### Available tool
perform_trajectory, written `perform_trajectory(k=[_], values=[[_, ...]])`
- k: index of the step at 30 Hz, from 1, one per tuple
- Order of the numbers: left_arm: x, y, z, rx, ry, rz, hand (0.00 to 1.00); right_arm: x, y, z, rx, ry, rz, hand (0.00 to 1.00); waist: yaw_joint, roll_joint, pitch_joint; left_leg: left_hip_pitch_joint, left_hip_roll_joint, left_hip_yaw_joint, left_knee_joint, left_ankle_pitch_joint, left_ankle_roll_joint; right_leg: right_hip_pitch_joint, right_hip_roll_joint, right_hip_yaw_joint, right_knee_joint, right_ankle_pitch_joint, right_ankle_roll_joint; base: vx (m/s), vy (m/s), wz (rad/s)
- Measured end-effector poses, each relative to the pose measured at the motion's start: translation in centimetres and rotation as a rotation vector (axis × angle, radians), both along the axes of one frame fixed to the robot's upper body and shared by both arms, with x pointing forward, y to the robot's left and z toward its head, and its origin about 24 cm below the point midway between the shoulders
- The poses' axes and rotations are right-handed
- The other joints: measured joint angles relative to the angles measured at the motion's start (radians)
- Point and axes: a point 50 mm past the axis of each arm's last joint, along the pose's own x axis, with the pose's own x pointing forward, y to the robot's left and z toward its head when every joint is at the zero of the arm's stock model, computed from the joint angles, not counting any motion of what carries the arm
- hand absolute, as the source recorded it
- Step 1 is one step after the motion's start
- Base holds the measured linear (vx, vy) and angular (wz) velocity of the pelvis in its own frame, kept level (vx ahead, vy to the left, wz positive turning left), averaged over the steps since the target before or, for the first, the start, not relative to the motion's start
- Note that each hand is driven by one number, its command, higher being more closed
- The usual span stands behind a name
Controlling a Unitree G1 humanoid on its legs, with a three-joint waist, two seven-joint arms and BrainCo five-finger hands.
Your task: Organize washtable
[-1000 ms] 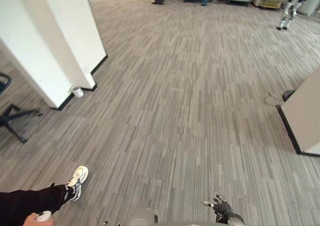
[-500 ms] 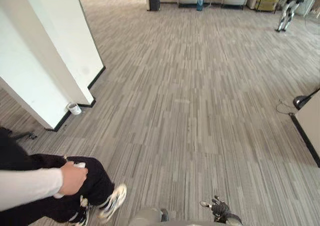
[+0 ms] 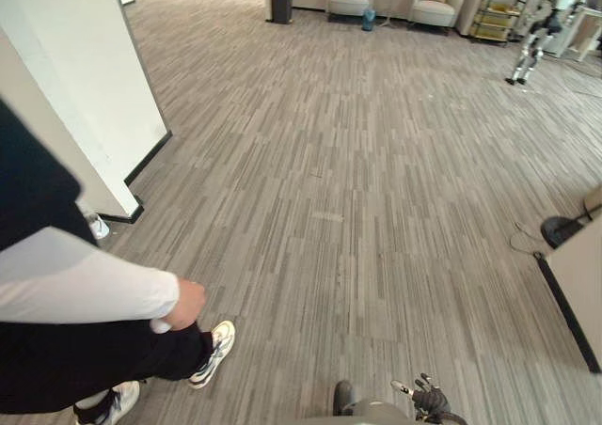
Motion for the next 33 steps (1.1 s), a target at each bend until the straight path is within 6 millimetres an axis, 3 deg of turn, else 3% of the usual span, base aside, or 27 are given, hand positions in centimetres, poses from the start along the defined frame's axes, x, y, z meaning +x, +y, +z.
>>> perform_trajectory(k=[1,2,4,6,8,10,11,15,18,19,29,33], values=[[0.5,0.2,0.1,0.008,-0.021,0.008,0.00,0.1,0.2,0.0,0.001,0.000,0.016,0.00,0.000,-0.017,-0.005,-0.055,-0.004,-0.008,0.120,0.039,-0.053,0.012,0.001,0.004,-0.006,-0.008,-0.012,0.62,-0.235,-0.09],[1.1,0.2,0.2,0.010,-0.042,0.022,0.00,0.2,0.2,0.0,-0.005,0.002,0.029,0.00,0.011,-0.012,0.006,-0.145,0.002,-0.007,0.314,0.067,-0.069,0.062,0.006,0.036,-0.040,-0.016,-0.023,0.55,-0.163,-0.31],[1.4,-0.3,0.2,0.003,-0.057,0.023,0.00,0.2,-0.1,0.0,-0.011,0.008,0.024,0.00,0.020,-0.009,0.026,-0.167,0.033,0.040,0.373,0.056,-0.057,0.162,0.008,0.060,-0.083,-0.022,-0.031,0.53,-0.114,-0.40],[1.4,-0.4,0.2,0.005,-0.060,0.015,0.00,-0.1,0.0,-0.1,-0.008,0.024,0.017,0.00,0.025,-0.010,0.030,-0.203,0.056,0.043,0.304,0.055,-0.057,0.253,-0.011,0.085,-0.120,-0.025,-0.034,0.48,-0.023,-0.26],[1.6,-0.5,0.2,0.006,-0.066,-0.001,0.00,-0.3,0.0,-0.3,-0.004,0.035,0.018,0.00,0.026,-0.010,0.029,-0.228,0.054,0.038,0.126,0.061,-0.066,0.281,-0.036,0.097,-0.125,-0.055,-0.003,0.32,0.057,-0.30],[1.7,-0.8,0.2,0.009,-0.060,-0.025,0.00,-0.3,-0.5,-0.2,-0.020,0.036,0.018,0.00,0.026,0.011,0.025,-0.256,0.054,-0.002,-0.141,0.125,-0.111,0.310,-0.045,0.100,-0.149,-0.121,0.046,0.28,0.165,-0.38],[1.4,-1.3,0.0,-0.007,-0.043,-0.038,0.00,-0.4,-1.4,-0.1,-0.045,0.041,0.008,0.00,0.025,0.050,0.024,-0.264,0.058,-0.042,-0.191,0.296,-0.077,0.325,-0.024,0.111,-0.153,-0.136,0.065,0.26,0.208,-0.34],[1.0,0.4,0.1,0.030,-0.007,-0.108,0.00,-0.9,0.2,-0.5,-0.004,0.063,0.001,0.00,0.020,-0.031,0.016,-0.186,-0.022,-0.038,-0.281,0.316,-0.028,0.322,-0.106,0.121,-0.083,-0.195,0.103,0.17,0.155,0.08],[0.8,0.9,0.1,0.045,0.007,-0.141,0.00,-1.1,0.9,-0.7,0.012,0.081,0.016,0.00,0.026,-0.048,0.013,-0.159,-0.047,-0.033,-0.324,0.330,-0.008,0.322,-0.136,0.131,-0.071,-0.195,0.104,0.06,0.077,0.12],[0.3,1.1,0.0,0.055,0.057,-0.244,0.00,-0.5,1.5,-0.8,0.007,0.095,0.109,0.00,0.022,-0.076,0.026,-0.064,-0.105,-0.006,-0.564,0.467,0.023,0.325,-0.193,0.176,-0.129,-0.203,0.173,0.00,0.000,0.00],[0.3,1.2,0.0,0.056,0.055,-0.242,0.00,-0.4,1.4,-0.8,0.005,0.095,0.108,0.00,0.022,-0.075,0.031,-0.084,-0.104,-0.012,-0.564,0.467,0.023,0.321,-0.192,0.164,-0.151,-0.201,0.169,0.00,-0.001,0.03],[0.3,1.4,0.1,0.059,0.045,-0.204,0.00,0.1,1.1,-0.7,-0.015,0.092,0.112,0.00,0.026,-0.086,0.044,-0.108,-0.105,-0.015,-0.557,0.467,0.023,0.305,-0.191,0.157,-0.164,-0.193,0.172,0.00,-0.009,0.03]])
